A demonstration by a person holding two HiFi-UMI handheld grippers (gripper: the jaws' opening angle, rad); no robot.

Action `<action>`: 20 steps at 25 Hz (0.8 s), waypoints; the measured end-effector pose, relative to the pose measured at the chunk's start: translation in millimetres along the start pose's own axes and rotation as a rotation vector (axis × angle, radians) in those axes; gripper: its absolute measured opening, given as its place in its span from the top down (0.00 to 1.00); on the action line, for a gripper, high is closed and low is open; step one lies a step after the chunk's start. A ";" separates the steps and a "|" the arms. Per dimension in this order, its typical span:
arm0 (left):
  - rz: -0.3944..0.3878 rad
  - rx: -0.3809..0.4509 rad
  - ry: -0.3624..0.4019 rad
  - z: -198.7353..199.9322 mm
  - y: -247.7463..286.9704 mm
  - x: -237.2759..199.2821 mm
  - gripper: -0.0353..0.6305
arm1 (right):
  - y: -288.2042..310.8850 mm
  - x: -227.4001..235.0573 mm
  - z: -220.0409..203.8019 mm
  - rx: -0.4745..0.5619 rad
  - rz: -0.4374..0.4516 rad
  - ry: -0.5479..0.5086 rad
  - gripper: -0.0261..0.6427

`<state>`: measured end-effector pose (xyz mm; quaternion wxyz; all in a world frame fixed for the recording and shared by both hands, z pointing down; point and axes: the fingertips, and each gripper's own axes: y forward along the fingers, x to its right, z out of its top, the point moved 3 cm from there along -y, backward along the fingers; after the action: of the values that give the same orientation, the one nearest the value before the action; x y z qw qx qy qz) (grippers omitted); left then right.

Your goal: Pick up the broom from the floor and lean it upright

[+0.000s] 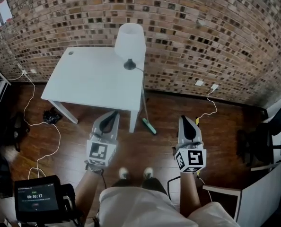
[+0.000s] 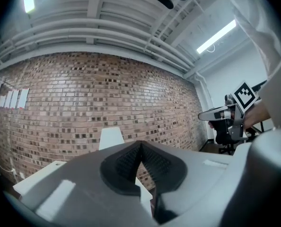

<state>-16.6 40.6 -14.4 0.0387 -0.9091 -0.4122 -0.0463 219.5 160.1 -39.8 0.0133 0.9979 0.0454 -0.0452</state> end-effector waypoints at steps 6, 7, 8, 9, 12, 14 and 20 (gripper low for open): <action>-0.034 -0.001 -0.003 -8.9 -23.3 26.7 0.94 | -46.2 3.0 2.6 0.005 -0.057 -0.028 0.94; -0.036 0.001 -0.004 -8.6 -29.6 33.6 0.94 | -54.2 4.3 0.6 0.001 -0.058 -0.029 0.94; -0.038 0.004 -0.005 -7.5 -35.9 40.7 0.94 | -63.0 6.0 -1.6 -0.003 -0.059 -0.027 0.94; -0.041 0.007 -0.010 -6.2 -43.2 49.1 0.94 | -73.8 7.9 -4.6 -0.007 -0.061 -0.024 0.94; -0.047 0.016 -0.011 -2.5 -73.5 84.4 0.94 | -117.9 11.5 -16.0 -0.008 -0.058 -0.006 0.94; -0.042 0.021 -0.008 0.9 -97.0 112.1 0.94 | -151.3 11.8 -22.0 -0.001 -0.042 0.004 0.94; -0.009 0.032 0.028 16.1 -174.3 201.0 0.94 | -256.5 17.9 -27.4 0.011 0.011 0.039 0.94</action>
<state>-15.2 306.9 -1.5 0.0589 -0.9056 -0.4166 -0.0527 216.1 417.8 -19.9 0.0070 0.9988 0.0401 -0.0261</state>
